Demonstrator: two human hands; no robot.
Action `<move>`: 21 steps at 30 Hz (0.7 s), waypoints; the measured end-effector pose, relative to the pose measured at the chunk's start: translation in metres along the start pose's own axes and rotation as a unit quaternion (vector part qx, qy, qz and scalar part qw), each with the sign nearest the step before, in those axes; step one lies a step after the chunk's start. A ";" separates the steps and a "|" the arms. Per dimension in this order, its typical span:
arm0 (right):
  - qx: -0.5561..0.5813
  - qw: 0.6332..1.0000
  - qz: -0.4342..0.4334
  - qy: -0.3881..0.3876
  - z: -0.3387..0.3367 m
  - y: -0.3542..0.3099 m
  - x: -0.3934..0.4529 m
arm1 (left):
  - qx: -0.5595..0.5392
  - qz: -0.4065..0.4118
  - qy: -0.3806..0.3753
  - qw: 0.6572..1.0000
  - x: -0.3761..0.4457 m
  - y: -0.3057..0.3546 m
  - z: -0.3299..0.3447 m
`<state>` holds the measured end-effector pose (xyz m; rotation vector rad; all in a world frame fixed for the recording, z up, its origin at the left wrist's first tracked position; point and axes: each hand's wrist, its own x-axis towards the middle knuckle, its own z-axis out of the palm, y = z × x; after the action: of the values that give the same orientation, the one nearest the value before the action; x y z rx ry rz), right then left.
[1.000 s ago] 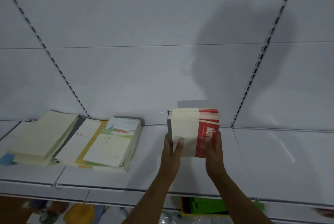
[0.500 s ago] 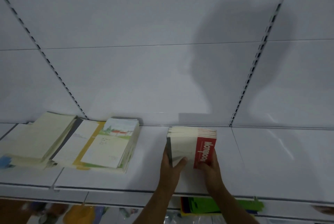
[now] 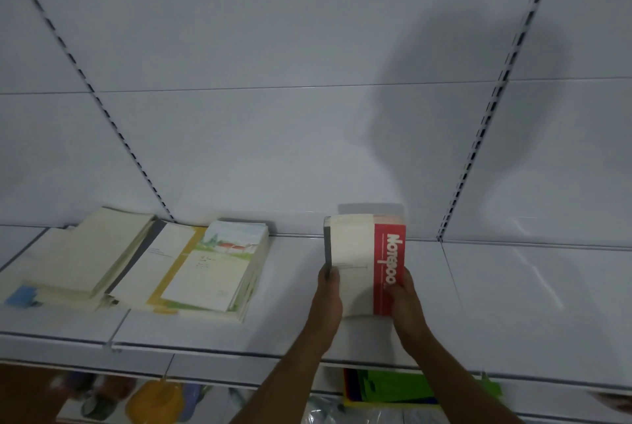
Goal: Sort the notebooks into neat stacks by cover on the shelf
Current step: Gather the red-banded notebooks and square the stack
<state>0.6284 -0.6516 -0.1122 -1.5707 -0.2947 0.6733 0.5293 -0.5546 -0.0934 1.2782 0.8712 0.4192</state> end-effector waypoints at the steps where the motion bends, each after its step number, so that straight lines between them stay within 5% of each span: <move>1: -0.014 1.000 0.008 0.001 0.001 -0.003 0.003 | 0.023 -0.017 0.012 1.000 0.005 0.005 0.002; 8: -0.084 0.993 0.066 0.044 0.015 -0.010 0.009 | 0.033 -0.140 0.050 0.988 0.030 0.037 0.006; 21: -0.305 0.934 0.092 0.160 -0.018 -0.017 0.027 | 0.160 -0.159 0.064 0.972 0.028 0.009 0.062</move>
<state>0.6636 -0.6487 -0.1025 -2.2951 -0.1136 0.4726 0.5953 -0.5730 -0.0919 1.3829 1.2708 0.1072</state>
